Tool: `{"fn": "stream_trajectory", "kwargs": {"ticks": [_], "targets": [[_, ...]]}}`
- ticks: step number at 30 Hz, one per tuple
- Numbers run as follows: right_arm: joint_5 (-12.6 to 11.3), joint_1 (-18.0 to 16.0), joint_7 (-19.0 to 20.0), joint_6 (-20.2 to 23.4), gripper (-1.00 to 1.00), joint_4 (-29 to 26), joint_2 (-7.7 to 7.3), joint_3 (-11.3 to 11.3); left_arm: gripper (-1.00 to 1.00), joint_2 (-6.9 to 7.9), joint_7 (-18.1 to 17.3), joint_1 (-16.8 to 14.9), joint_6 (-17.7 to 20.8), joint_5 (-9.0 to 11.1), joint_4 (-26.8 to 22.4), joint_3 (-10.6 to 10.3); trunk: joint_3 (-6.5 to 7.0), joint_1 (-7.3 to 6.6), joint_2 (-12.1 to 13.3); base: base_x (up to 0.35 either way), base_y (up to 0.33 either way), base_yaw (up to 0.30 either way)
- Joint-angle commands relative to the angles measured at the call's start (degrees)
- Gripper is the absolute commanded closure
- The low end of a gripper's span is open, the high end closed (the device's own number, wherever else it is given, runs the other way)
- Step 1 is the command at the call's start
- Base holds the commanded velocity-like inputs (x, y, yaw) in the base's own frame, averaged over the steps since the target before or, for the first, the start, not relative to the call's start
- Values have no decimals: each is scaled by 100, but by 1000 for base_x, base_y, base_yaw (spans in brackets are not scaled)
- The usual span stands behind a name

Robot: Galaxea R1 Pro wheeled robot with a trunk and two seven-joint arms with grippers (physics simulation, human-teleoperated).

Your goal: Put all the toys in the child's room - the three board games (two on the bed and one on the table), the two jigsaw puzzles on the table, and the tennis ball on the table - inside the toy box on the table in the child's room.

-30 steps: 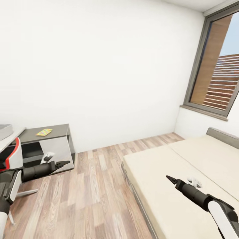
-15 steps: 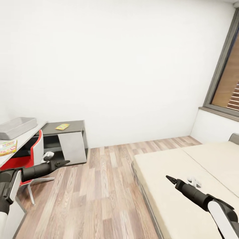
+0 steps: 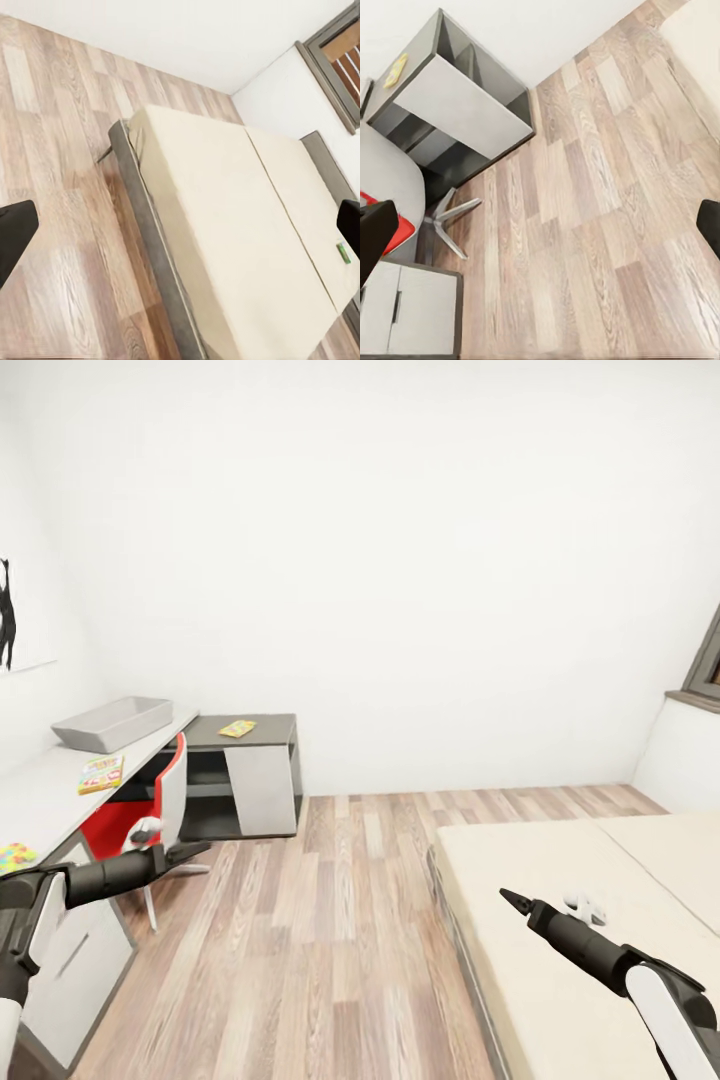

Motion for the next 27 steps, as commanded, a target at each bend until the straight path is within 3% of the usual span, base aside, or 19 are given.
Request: {"fn": "stream_trajectory", "kwargs": {"ticks": [1,7,27], "targets": [[4,-4,22,32,-100,0,0,-11,-100,0,-4,-7,47,19,2,2,-16,3,-13,-82,-74,291],[-1,-4,44,32,-100,-18,-6,-19,-100,-1,-8,-7,53,19,2,2,-26,3,-13,-27,-24,207],[-3,-2,56,31,-100,-7,-5,-36,-100,6,0,-7,50,19,3,2,-25,3,-13,-33,-4,2]]}}
